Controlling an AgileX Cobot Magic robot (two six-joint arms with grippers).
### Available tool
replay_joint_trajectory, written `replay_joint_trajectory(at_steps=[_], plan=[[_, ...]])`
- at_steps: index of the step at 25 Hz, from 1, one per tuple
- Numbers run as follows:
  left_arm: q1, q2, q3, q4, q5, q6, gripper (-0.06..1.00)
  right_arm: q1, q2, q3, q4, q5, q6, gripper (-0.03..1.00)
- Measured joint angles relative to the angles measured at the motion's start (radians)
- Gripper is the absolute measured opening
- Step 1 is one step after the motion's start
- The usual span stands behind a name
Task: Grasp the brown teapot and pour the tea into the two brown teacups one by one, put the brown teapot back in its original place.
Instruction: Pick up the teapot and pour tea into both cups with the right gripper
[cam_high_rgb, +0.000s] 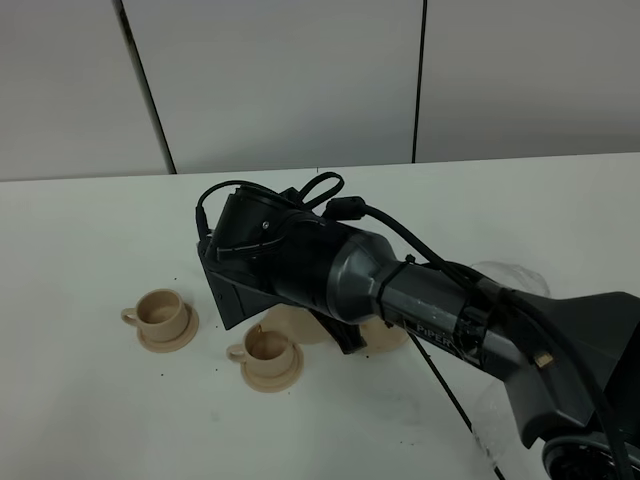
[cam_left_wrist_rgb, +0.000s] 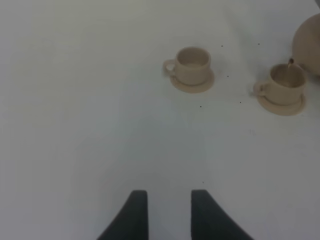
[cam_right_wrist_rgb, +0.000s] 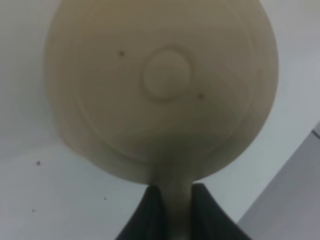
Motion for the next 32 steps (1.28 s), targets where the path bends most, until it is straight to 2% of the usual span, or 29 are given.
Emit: replay_joint_trajectory(at_steps=[32], plan=[[0.0,0.0,0.0,0.0,0.0,-0.001,0.28,0.032,0.017,0.048,-0.088,0.0,-0.023,0.09]])
